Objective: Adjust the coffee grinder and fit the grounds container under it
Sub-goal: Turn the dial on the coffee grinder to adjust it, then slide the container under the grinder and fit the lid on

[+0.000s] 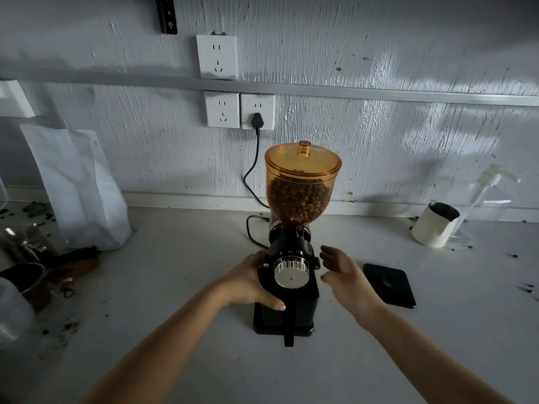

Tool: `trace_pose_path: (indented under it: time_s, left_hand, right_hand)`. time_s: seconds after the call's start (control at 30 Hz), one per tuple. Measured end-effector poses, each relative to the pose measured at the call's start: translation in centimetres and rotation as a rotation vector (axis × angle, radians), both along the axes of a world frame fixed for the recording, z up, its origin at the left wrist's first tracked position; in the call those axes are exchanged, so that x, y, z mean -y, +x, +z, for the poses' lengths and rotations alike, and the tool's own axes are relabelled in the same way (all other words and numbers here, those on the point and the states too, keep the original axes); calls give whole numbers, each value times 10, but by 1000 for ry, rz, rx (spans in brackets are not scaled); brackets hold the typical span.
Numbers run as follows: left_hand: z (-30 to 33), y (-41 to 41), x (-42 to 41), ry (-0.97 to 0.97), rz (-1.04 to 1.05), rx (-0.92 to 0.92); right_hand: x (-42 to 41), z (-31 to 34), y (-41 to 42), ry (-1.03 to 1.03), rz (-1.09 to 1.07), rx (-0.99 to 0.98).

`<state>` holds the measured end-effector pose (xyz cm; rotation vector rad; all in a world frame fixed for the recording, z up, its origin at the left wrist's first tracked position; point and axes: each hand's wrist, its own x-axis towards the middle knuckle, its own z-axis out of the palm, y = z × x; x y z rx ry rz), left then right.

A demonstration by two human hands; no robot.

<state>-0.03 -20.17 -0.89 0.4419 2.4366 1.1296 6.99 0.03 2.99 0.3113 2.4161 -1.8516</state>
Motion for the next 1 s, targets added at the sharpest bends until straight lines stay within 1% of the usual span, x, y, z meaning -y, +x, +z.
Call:
trace_pose_path:
  time_s: [0.03,0.07,0.13,0.2,0.27,0.43,0.5,0.67,0.87,1.0]
  left_hand:
    - [-4,1,1,22,7,-3]
    - [-9,2,2,61,14,0]
    - [-20,10,5,156,41,7]
    - [-30,19,8,223,83,-1]
    - [-37,25,9,279,96,-6]
    - [-37,30,12,283,60,-122]
    - [-38,29,14,291,62,-130]
    - [-29,28,14,300,103,-69]
    - [-25,34,14,326,139,-18]
    - [-21,43,6,330,123,23]
  right_hand:
    - [0,-5,0,122,59,10]
    - [0,-9,0,181,115,34]
    - [2,-18,2,212,235,88]
    - [4,-24,3,313,331,63]
    - [4,-29,3,380,350,14]
    - [3,-30,4,413,388,-48]
    - [2,-31,5,401,391,-53]
    - [-3,-25,7,365,386,-18]
    - [-4,-15,14,458,383,5]
    - [-11,-11,20,497,401,48]
